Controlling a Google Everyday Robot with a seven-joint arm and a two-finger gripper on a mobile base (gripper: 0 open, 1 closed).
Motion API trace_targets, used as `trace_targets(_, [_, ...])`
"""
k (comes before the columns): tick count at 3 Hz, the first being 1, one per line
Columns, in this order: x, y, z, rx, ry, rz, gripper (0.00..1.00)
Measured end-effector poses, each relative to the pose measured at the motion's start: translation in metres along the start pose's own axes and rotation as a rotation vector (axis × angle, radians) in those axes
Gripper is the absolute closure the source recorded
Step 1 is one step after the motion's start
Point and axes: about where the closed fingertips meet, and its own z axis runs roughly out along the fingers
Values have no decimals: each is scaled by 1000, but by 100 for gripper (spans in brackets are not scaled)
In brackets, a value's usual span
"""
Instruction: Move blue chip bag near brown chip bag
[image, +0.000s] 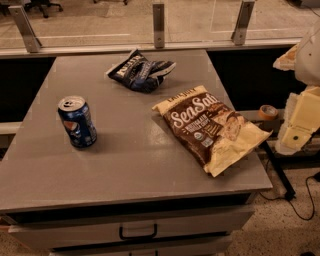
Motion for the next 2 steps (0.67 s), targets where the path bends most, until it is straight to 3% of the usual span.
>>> trace_targets(1, [0, 0, 0, 0, 0, 0, 0])
trace_targets(2, [-26, -16, 5, 21, -70, -6, 0])
